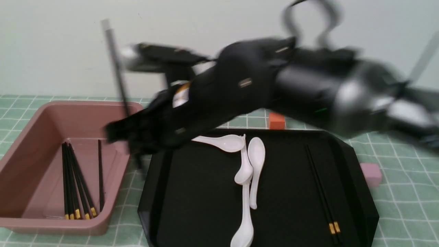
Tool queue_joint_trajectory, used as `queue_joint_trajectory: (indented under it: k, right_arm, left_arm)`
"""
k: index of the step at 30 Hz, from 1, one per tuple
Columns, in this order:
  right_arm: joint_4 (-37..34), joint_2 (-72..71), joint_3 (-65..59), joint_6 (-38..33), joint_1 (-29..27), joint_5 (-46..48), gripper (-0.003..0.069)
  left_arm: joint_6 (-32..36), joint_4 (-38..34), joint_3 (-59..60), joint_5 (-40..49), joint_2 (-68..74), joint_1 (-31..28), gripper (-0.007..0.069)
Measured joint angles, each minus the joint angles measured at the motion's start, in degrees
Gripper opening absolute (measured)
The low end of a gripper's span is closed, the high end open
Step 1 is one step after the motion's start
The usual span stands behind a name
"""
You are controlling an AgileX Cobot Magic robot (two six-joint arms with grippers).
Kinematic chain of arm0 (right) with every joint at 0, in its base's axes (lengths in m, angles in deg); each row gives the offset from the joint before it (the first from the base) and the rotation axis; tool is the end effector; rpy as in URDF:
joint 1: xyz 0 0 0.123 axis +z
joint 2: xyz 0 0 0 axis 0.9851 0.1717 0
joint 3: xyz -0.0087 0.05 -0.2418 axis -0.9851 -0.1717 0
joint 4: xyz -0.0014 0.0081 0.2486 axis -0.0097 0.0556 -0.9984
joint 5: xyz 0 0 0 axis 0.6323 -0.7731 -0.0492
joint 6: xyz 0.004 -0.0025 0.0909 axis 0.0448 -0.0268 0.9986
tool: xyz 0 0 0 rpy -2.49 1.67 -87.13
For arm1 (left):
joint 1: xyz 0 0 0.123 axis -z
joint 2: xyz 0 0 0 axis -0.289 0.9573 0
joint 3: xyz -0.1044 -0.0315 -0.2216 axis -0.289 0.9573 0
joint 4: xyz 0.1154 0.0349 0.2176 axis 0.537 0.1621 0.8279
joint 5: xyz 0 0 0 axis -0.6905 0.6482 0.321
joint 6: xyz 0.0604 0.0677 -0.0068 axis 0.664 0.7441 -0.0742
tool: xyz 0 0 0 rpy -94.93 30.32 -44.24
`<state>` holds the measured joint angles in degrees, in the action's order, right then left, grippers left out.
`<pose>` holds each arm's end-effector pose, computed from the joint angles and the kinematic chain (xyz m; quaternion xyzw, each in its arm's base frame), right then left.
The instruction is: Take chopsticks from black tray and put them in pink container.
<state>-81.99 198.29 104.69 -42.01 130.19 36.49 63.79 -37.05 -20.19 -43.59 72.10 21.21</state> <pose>0.2695 0.3509 0.2733 -0.2031 0.8752 0.3456 0.2708 0.0875 -0.0080 0.1701 -0.0815 0.8042 -0.1127 0.5779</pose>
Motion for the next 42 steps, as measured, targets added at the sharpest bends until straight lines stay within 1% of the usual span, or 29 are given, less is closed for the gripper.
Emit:
queue_joint_trajectory:
  k: [3,6,7,10,14,16,17,20,23,24,26,27,30,32,33,34,35,38,40,42]
  right_arm:
    - [-3.2,7.7,5.7,-2.8,2.5,-5.9,0.0113]
    - [-3.9,13.3,8.5,-4.2,3.8,-11.6,0.0113]
    - [-3.9,13.6,8.8,-4.2,3.8,-12.0,0.0113]
    - [-4.6,18.5,9.8,-4.6,4.4,-19.5,0.0118]
    - [-5.8,21.9,9.9,-4.6,4.4,-23.6,0.0164]
    - [-6.5,22.5,9.9,-4.6,4.3,-23.6,0.0212]
    - [-6.6,22.5,9.9,-4.6,4.3,-23.5,0.0222]
    - [-6.6,22.5,10.1,-4.6,4.3,-22.1,0.0286]
    - [-5.8,21.8,10.2,-4.7,4.2,-18.1,0.0316]
    - [-5.8,21.8,10.2,-4.7,4.2,-18.1,0.0316]
    - [-3.4,20.3,10.2,-4.7,3.8,-13.2,0.0308]
    - [-2.9,20.1,10.2,-4.7,3.8,-12.7,0.0306]
    - [1.6,15.7,10.2,-4.7,2.7,-3.9,0.0250]
    - [5.9,11.4,10.2,-4.7,1.8,3.0,0.0188]
    - [5.9,11.0,10.2,-4.7,1.7,3.7,0.0182]
    - [7.9,9.3,10.2,-4.7,1.4,6.4,0.0160]
    - [11.0,5.1,10.2,-4.8,0.7,12.5,0.0110]
    - [15.3,0.4,10.2,-4.8,-0.1,19.4,0.0057]
    - [21.3,-6.0,10.3,-4.8,-0.7,28.8,-0.0001]
    - [24.4,-9.5,10.3,-4.8,-0.8,33.6,-0.0012]
  left_arm:
    - [0.0,0.0,0.0,0.0,0.0,0.0,0.0238]
    - [0.0,0.0,0.0,0.0,0.0,0.0,0.0238]
    - [0.0,0.0,0.0,0.0,0.0,0.0,0.0238]
    - [0.0,0.0,0.0,0.0,0.0,0.0,0.0238]
    - [0.0,0.0,0.0,0.0,0.0,0.0,0.0238]
    - [0.0,0.0,0.0,0.0,0.0,0.0,0.0238]
    - [0.0,0.0,0.0,0.0,0.0,0.0,0.0238]
    - [0.0,0.0,0.0,0.0,0.0,0.0,0.0238]
    - [0.0,0.0,0.0,0.0,0.0,0.0,0.0238]
    - [0.0,0.0,0.0,0.0,0.0,0.0,0.0238]
    - [0.0,0.0,0.0,0.0,0.0,0.0,0.0238]
    - [0.0,0.0,0.0,0.0,0.0,0.0,0.0238]
    - [0.0,0.0,0.0,0.0,0.0,0.0,0.0238]
    - [0.0,0.0,0.0,0.0,0.0,0.0,0.0238]
    - [0.0,0.0,0.0,0.0,0.0,0.0,0.0238]
    - [0.0,0.0,0.0,0.0,0.0,0.0,0.0239]
    - [0.0,0.0,0.0,0.0,0.0,0.0,0.0239]
    - [0.0,0.0,0.0,0.0,0.0,0.0,0.0239]
    - [0.0,0.0,0.0,0.0,0.0,0.0,0.0239]
    - [0.0,0.0,0.0,0.0,0.0,0.0,0.0239]
